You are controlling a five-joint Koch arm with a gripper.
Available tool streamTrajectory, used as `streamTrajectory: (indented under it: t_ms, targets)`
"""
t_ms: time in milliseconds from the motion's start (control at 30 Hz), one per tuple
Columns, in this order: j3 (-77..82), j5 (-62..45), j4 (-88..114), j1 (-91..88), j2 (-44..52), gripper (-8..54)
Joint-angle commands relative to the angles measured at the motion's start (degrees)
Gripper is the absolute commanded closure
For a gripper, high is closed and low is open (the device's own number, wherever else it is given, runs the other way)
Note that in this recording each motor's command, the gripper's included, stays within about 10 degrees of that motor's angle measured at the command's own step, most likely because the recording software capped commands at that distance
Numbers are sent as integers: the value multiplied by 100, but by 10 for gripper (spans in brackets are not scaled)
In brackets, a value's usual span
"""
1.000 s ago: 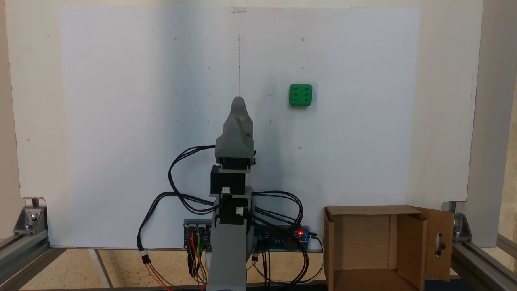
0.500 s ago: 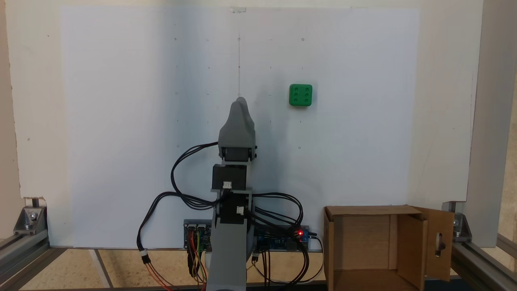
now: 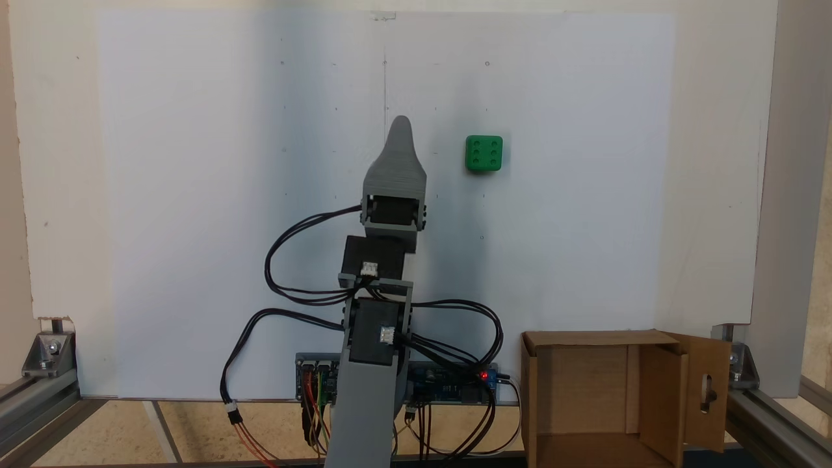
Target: Grasp a green dice and put it in the bin.
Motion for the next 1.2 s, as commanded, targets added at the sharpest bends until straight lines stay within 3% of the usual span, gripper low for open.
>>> streamTrajectory:
  t_ms: [0,233,567,800,1167]
  targets:
    - [-659,167,921,229,642,18]
    - [-1890,202,3549,686,519,18]
    - [-3630,193,6961,1635,-1090,18]
    - [-4500,-360,7269,1951,-1907,18]
    - [-5300,-2162,7277,1995,-2927,18]
